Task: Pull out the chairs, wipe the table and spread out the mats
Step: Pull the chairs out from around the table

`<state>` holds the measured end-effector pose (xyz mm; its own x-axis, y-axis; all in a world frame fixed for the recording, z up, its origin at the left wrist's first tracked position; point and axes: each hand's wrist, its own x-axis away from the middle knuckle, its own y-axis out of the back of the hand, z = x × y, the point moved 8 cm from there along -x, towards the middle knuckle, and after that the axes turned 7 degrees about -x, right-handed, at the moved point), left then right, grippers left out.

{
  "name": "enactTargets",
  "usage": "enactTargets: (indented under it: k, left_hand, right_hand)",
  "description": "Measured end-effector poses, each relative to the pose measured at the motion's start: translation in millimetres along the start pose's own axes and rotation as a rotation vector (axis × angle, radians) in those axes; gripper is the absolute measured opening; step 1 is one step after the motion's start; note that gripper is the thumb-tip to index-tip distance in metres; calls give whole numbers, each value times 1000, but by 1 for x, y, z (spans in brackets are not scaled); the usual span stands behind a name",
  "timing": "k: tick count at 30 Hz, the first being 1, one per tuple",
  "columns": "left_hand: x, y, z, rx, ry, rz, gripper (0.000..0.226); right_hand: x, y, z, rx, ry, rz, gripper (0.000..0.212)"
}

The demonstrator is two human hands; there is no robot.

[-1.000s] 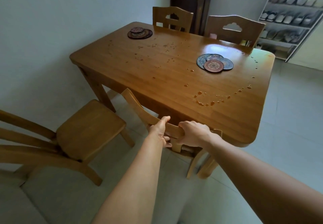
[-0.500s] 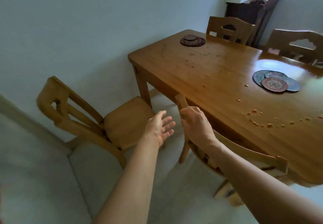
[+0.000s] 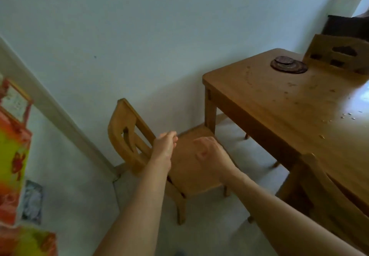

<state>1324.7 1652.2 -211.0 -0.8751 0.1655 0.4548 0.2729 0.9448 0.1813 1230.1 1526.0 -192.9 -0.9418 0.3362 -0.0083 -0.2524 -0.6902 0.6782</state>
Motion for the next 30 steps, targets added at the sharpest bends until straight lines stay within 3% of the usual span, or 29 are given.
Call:
enactTargets:
  k: [4, 9, 12, 16, 20, 23, 26, 30]
  left_hand:
    - [-55, 69, -19, -115, -78, -133, 41]
    - [-110, 144, -8, -395, -86, -292, 71]
    - [-128, 162, 10, -238, 35, -255, 87]
    - [-142, 161, 49, 70, 326, -88, 64]
    - [-150, 152, 66, 98, 424, 40, 46]
    - [-147, 144, 67, 102, 420, 50, 8]
    - [-144, 133, 71, 125, 366, 16, 22]
    - [-123, 111, 82, 105, 323, 34, 11]
  right_hand:
    - [-54, -64, 53, -25, 25, 123, 13]
    - [-100, -149, 103, -125, 36, 344, 19]
    - [-107, -179, 128, -161, 89, 431, 25]
    - [-102, -224, 117, 48, -28, 629, 69]
    - [-105, -227, 100, 204, -124, 573, 63]
    - [-102, -222, 100, 220, -96, 537, 71]
    - [-93, -211, 94, 242, -85, 558, 74]
    - [-71, -184, 76, 288, -50, 581, 71]
